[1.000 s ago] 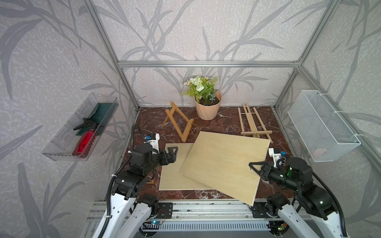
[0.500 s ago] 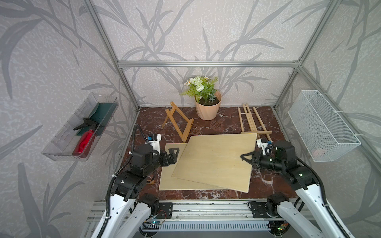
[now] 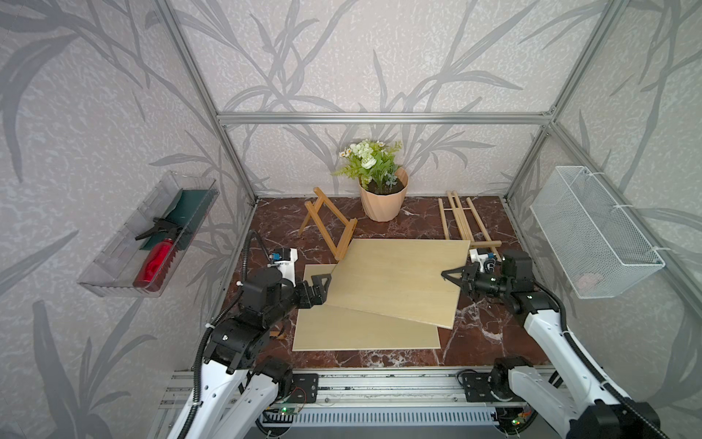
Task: Disassemble the easel
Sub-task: Place the drawing board on the drawing board.
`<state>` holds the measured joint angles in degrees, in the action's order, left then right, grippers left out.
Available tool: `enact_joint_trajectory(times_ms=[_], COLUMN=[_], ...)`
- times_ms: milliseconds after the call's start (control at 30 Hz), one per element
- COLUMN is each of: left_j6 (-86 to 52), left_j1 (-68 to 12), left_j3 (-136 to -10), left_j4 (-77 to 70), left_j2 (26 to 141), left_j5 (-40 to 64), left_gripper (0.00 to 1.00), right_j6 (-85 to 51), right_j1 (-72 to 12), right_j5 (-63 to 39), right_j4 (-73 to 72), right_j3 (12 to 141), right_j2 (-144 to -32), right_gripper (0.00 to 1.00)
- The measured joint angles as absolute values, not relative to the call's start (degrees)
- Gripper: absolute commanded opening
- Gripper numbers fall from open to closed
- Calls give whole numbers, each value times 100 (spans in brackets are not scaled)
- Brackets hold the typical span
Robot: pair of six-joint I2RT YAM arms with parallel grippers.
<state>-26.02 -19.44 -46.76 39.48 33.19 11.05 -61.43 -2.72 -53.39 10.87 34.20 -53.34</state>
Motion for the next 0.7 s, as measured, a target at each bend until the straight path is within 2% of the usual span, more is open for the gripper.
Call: enact_joint_trajectory(times_ms=[200, 700], left_j6=[-2602, -2604], left_j1=[-1946, -2062], left_j3=[-4676, -4676], left_j4=[3948, 3948], left_j2=[3301, 3232], left_j5=[1105, 1100], left_gripper=[99, 99], right_j6=[-5994, -5284], right_j1=[-263, -263], right_j5=[-5579, -5671], right_j4=[987, 1975], right_j3=[3420, 3387], right_j2=[-5299, -4696], right_gripper=[0, 0])
